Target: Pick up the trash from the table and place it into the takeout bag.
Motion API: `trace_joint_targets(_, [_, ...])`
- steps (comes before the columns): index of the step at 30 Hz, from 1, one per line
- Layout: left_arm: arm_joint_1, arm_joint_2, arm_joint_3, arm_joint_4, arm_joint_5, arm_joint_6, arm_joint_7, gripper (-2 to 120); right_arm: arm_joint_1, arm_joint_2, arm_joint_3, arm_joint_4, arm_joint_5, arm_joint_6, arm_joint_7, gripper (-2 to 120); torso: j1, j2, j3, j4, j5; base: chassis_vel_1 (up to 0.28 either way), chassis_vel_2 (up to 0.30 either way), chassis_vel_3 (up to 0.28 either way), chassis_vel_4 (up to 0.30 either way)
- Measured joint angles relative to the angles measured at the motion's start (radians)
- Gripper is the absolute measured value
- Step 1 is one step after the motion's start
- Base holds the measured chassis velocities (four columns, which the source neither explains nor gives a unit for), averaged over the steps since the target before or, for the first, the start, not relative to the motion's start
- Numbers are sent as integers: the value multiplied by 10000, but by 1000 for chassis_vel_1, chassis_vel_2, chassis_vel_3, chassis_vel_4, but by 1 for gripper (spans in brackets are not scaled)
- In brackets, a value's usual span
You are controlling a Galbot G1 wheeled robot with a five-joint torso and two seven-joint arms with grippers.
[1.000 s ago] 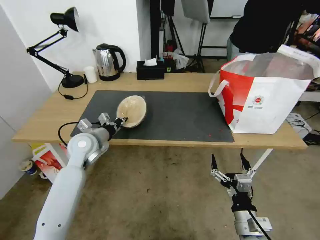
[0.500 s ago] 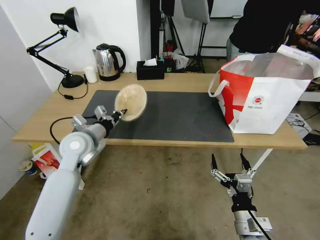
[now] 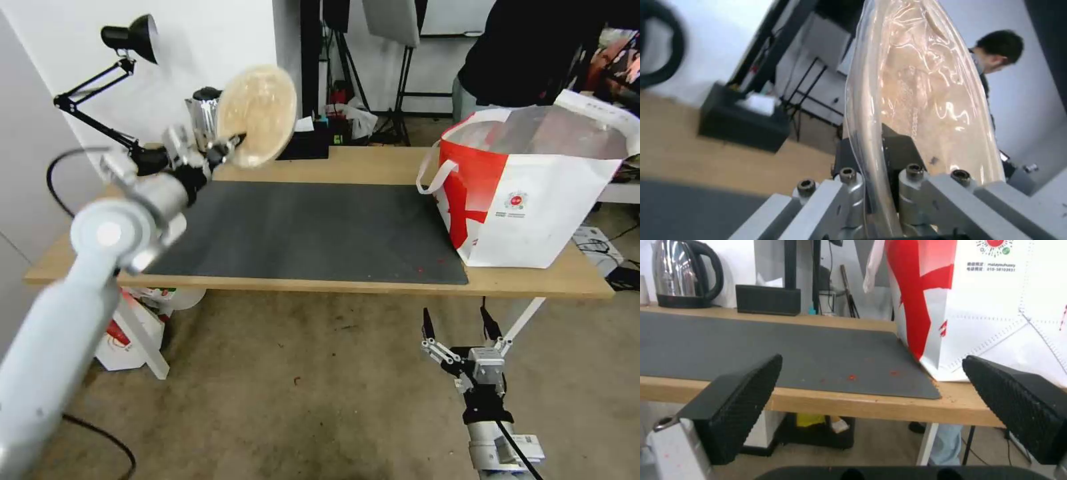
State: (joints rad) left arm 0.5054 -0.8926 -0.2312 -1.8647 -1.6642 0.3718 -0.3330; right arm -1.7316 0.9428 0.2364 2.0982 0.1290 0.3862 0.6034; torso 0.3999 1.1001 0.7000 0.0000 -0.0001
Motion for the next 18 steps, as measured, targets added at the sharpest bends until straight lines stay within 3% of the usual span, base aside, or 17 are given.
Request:
trace_joint_targets(2, [-1254,-49,992,796,13,-155,282,2,-1,0,-1,-1,0,0,-2,100,0,0,0,-3,0,0,0,0,0])
trace_joint_targets(4, [-1687,-101,1362,1072,13,-232,418,2,-1,0,0,1,0,1,1,100,1,0,0,-4,3,0,0,0,0])
trace_joint_targets(6, [-2809,-424,2551,1967,32,-479,962,2,-1,0,0,0,0,1,0,100,1,0,1,0,-1,0,0,0,0])
trace_joint_targets(7, [-2809,-424,2551,1967,32,-479,962,2,-1,0,0,0,0,1,0,100,1,0,1,0,-1,0,0,0,0])
trace_joint_targets(11, [-4724,-1542,4332,3618,86,-683,1405,2,0,0,0,0,0,1,-1,100,3,-2,1,-4,3,0,0,0,0])
trace_joint_targets(13, [-4998,-1745,4563,3910,116,-737,1505,2,0,0,-1,0,0,1,-2,100,3,-1,1,-4,5,0,0,0,0])
trace_joint_targets(18, [-6316,-3037,5572,5750,238,-1009,2092,2,0,0,-1,0,0,0,0,100,3,-2,2,-1,5,0,0,0,0])
